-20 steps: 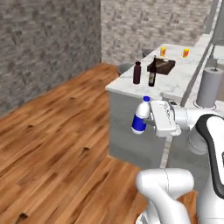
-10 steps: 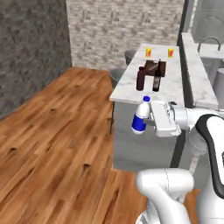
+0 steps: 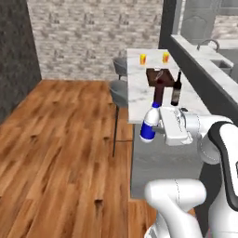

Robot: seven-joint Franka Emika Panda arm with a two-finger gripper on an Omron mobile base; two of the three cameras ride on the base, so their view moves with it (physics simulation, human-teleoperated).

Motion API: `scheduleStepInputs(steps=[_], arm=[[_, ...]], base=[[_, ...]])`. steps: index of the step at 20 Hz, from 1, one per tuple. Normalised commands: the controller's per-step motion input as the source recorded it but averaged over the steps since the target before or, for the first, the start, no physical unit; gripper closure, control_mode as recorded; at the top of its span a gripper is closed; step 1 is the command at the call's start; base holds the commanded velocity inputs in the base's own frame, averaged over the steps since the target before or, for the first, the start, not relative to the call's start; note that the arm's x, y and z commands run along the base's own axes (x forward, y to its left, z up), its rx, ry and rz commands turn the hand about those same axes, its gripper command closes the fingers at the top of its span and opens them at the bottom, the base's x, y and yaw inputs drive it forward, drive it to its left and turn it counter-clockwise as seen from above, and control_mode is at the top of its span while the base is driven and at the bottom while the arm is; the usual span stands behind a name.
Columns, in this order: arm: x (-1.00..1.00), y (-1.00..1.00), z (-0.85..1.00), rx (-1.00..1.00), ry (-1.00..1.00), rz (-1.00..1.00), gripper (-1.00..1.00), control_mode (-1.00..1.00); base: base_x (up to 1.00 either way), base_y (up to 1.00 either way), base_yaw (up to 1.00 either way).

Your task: Place the drinks on the dining counter in a tight cluster.

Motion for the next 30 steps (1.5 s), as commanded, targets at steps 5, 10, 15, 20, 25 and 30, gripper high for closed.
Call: scheduleStepInputs(steps=[5, 10, 15, 20, 25, 30], arm=[[0.0, 0.0, 0.0, 0.0, 0.0, 0.0, 1.0, 1.0], [0.0, 0.0, 0.0, 0.0, 0.0, 0.0, 1.0, 1.0], [0.0, 0.0, 0.0, 0.0, 0.0, 0.0, 1.0, 1.0], [0.0, 0.0, 0.0, 0.0, 0.0, 0.0, 1.0, 1.0], [0.0, 0.0, 0.0, 0.0, 0.0, 0.0, 1.0, 1.0], [0.0, 0.0, 0.0, 0.0, 0.0, 0.0, 1.0, 1.0]], base=[[1.0, 1.0, -0.47], [1.0, 1.0, -0.54], [0.99, 1.0, -0.58], [0.99, 0.92, -0.64], [0.52, 0.72, -0.64], [-0.35, 0.24, -0.68]])
